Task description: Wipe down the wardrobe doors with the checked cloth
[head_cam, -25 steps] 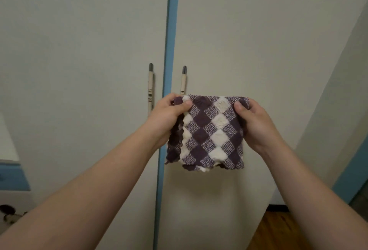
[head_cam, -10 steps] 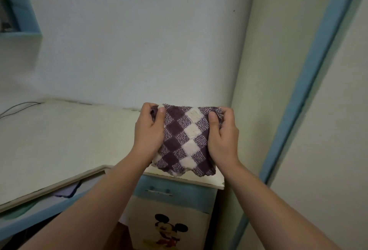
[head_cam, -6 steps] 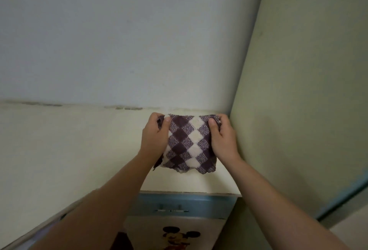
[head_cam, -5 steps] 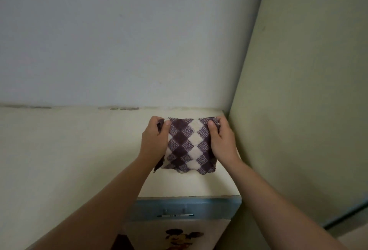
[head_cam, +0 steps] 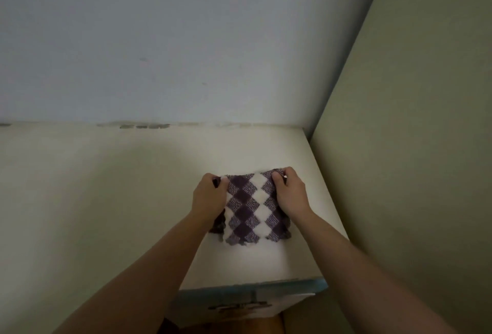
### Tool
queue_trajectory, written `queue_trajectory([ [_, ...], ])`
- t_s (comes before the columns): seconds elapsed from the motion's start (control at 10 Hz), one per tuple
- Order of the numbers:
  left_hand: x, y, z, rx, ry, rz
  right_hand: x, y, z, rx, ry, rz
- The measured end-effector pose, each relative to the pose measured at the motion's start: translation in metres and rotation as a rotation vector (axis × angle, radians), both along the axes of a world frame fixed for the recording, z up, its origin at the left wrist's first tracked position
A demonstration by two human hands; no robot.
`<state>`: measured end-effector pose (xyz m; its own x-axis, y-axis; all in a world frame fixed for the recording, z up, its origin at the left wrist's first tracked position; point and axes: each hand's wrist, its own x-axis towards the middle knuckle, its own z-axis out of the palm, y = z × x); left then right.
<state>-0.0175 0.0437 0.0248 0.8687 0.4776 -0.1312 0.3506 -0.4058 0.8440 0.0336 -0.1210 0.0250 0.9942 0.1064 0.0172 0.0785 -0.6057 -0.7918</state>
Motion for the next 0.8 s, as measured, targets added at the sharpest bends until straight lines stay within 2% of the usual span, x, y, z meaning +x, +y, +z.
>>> queue_trajectory([
  [0.3,0.037,0.016,-0.03,-0.035,-0.062,0.034,0.038,0.019,-0.026,-0.02,0.103,-0.042],
  [0.4,0.034,0.012,-0.033,0.002,-0.072,0.045,0.037,0.018,-0.03,-0.066,0.083,-0.041],
  [0.5,0.018,0.005,-0.039,0.392,-0.149,-0.034,0.023,0.015,-0.037,-0.244,-0.11,0.039],
  [0.6,0.004,-0.005,-0.046,0.759,-0.118,-0.218,0.006,0.009,-0.046,-0.421,-0.206,0.181],
  [0.7,-0.004,-0.01,-0.059,0.818,0.123,-0.394,-0.003,0.003,-0.05,-0.599,-0.133,0.291],
  [0.8,-0.005,-0.008,-0.064,0.832,0.209,-0.414,-0.002,-0.002,-0.047,-0.734,-0.028,0.352],
])
